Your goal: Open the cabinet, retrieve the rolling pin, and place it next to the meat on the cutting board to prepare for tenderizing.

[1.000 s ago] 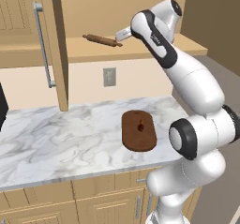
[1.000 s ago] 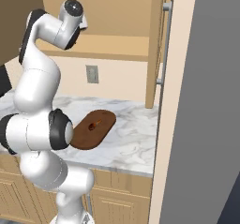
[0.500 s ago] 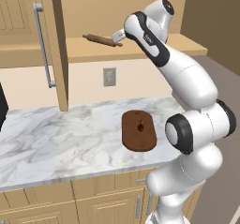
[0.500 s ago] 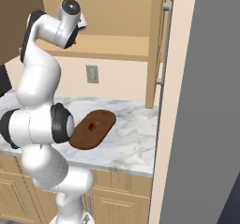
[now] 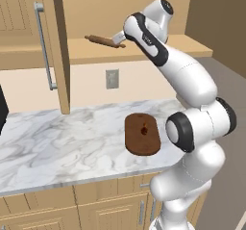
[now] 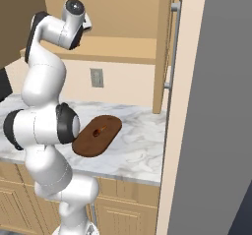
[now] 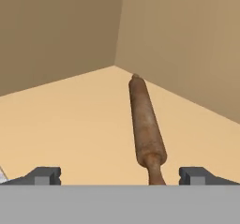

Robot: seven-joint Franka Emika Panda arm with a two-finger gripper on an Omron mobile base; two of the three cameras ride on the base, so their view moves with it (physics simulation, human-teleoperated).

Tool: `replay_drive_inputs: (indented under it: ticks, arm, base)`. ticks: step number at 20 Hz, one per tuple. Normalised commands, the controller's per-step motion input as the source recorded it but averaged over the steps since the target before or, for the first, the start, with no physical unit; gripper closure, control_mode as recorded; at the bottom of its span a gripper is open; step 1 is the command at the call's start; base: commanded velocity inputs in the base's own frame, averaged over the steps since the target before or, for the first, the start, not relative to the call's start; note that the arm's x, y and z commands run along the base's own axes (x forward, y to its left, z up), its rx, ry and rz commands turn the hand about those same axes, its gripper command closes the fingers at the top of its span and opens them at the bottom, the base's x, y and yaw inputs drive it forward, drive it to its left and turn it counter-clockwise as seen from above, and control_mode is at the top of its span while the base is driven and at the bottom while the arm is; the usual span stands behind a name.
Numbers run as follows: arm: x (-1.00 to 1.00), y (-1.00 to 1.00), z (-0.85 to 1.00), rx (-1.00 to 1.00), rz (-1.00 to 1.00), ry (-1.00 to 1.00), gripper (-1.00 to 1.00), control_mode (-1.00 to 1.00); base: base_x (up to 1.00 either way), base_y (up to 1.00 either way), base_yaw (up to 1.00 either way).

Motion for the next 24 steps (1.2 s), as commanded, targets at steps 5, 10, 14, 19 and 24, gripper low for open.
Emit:
replay_drive_inputs:
  ticks: [5, 10, 14, 19, 24]
  arm:
    - [0.24, 0.02, -0.04, -0.02, 0.00, 0.00, -1.00, -1.00]
    - [0.20, 0.02, -0.05, -0.02, 0.00, 0.00, -1.00, -1.00]
    - [0.18, 0.05, -0.08, -0.01, 0.00, 0.00, -1.00, -1.00]
    - [0.22, 0.08, -0.08, -0.02, 0.00, 0.00, -1.00, -1.00]
    - [0.24, 0.06, -0.05, -0.01, -0.01, 0.00, -1.00, -1.00]
  base:
    - [0.00, 0.00, 0.00]
    - [0.00, 0.00, 0.00]
    - [0.00, 0.00, 0.00]
    - [0.00, 0.00, 0.00]
    - [0.00, 0.00, 0.00]
